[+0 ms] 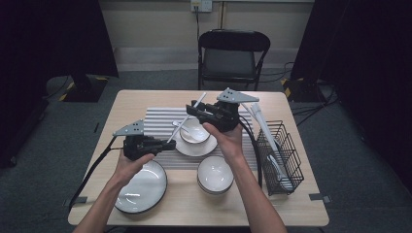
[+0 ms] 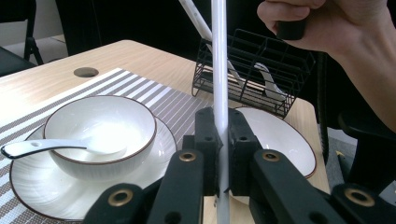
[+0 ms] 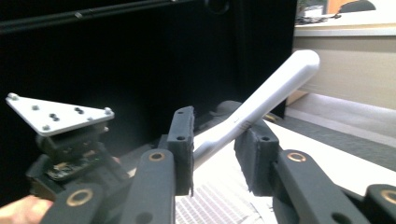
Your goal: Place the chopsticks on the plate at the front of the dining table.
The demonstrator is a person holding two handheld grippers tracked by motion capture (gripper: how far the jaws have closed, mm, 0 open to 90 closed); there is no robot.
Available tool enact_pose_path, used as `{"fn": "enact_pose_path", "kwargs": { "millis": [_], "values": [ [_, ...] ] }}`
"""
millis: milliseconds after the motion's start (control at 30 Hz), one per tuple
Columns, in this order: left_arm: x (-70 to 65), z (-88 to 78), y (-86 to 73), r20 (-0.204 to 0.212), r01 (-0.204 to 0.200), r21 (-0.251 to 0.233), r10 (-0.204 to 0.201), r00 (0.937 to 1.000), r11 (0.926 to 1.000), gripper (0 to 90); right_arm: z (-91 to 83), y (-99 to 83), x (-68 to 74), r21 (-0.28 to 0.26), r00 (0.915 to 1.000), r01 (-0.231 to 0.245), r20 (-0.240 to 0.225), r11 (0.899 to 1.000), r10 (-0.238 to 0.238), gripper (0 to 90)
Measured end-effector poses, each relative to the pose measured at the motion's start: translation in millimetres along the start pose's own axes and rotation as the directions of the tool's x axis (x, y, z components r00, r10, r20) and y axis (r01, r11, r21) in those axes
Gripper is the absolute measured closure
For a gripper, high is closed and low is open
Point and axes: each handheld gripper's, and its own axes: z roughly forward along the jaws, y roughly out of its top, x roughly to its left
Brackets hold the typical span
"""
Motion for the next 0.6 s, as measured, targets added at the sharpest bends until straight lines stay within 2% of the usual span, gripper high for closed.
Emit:
{"fn": "enact_pose_path", "kwargs": {
  "millis": [100,233,300,533,600],
  "values": [
    [0.6,-1.4,0.1,-0.005,0.0,0.001,0.0,1.0,1.0,85.9,-0.1,-0.1,1.1,0.01,0.9996,0.02,0.021,1.0,-0.02,65.7],
    [1.8,-2.4,-0.4,-0.017,0.002,0.001,-0.002,0.9999,1.0,85.9,-1.4,-1.1,0.4,0.016,0.9978,0.035,0.056,0.999,-0.036,56.4],
    [2.0,-2.3,-0.3,-0.018,0.004,0.002,-0.004,0.9998,1.0,86.0,-2.7,-1.8,-0.5,0.018,0.9964,0.037,0.076,0.999,-0.039,55.2],
    [2.5,-3.3,0.2,-0.021,0.001,0.0,-0.001,0.9998,1.0,86.0,-3.7,-4.0,-2.6,0.025,0.995,0.043,0.09,0.999,-0.045,54.2],
    [2.3,-4.3,0.3,-0.035,-0.005,-0.008,0.004,0.9994,1.0,86.1,-3.7,-4.7,-2.8,0.029,0.994,0.048,0.097,0.998,-0.051,54.2]
  ]
}}
